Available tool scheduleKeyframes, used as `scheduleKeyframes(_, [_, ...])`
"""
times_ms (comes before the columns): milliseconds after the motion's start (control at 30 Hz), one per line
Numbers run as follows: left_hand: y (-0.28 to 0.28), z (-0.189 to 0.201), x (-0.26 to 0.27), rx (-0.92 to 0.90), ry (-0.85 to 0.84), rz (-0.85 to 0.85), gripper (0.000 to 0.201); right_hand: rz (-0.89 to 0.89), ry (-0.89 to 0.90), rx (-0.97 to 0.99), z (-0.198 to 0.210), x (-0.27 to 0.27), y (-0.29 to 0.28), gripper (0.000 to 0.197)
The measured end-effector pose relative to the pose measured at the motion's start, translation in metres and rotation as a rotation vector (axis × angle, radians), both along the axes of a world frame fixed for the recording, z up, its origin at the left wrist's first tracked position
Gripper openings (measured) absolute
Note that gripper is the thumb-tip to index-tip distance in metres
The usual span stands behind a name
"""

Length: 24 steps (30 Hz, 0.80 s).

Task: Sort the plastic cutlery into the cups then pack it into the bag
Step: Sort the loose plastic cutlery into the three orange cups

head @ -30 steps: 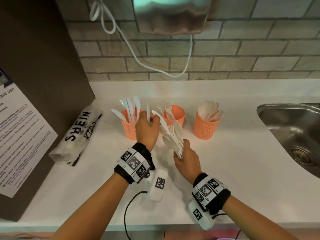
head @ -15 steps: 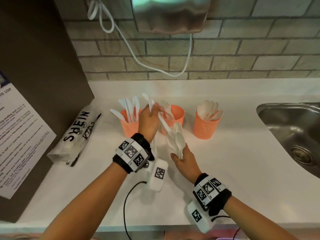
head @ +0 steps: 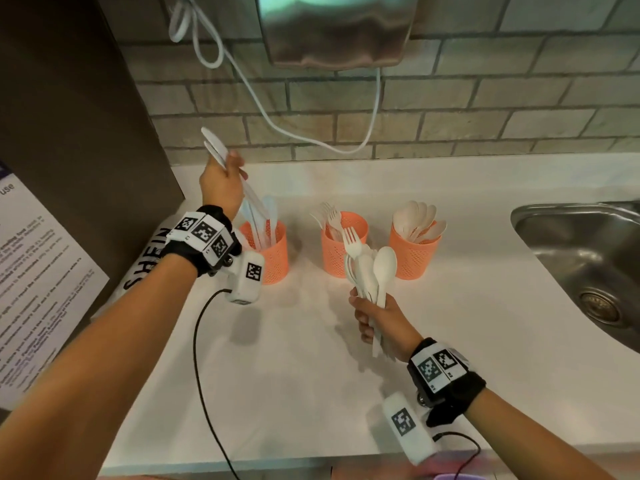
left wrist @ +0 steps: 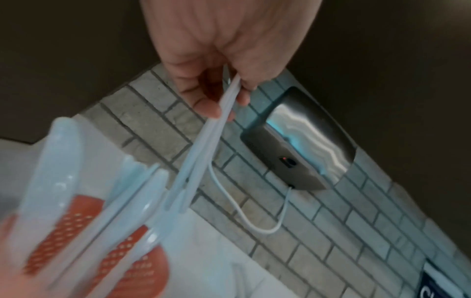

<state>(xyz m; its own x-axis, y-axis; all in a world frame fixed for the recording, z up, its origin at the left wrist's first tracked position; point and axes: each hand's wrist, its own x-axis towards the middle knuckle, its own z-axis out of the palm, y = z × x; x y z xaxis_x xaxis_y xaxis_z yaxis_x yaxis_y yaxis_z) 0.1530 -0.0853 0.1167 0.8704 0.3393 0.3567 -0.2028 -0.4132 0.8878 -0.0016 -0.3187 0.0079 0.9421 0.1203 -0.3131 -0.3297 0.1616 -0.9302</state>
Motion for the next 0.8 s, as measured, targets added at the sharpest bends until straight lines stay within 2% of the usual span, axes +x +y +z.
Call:
scheduleKeyframes(133, [-0.003,-0.022,-0.003,0.099,0.154,-0.019,0.03,0.029,0.009,0.009,0.008,0.001,0.001,0.017])
scheduleKeyframes(300, [-0.006,-0.04,-0.006,0.332,0.417,-0.061,0.032,0.067,0.054,0.089,0.014,-0.001,0.005,0.031])
scheduleKeyframes(400, [-0.008,-0.04,-0.009,0.419,0.414,-0.009,0.038,0.094,0.064,0.141,0.017,-0.001,0.005,0.023])
scheduleKeyframes(500, [-0.011,-0.033,-0.018,0.479,0.262,0.048,0.054,0.109,0.084,0.195,0.017,0.0,0.004,0.023])
scheduleKeyframes(567, [-0.017,-0.029,-0.03,0.448,0.087,0.055,0.051,0.118,0.095,0.231,0.016,0.002,0.003,0.02])
scheduleKeyframes(633, [-0.029,-0.028,-0.046,0.337,-0.033,-0.03,0.039,0.134,0.105,0.276,0.017,0.003,0.003,0.02])
scheduleKeyframes(700, [-0.045,-0.033,-0.067,0.225,0.033,-0.187,0.024,0.155,0.111,0.328,0.018,0.004,0.004,0.02])
scheduleKeyframes(800, [-0.067,-0.048,-0.095,-0.008,0.309,-0.437,0.009,0.198,0.109,0.374,0.022,0.005,0.008,0.018])
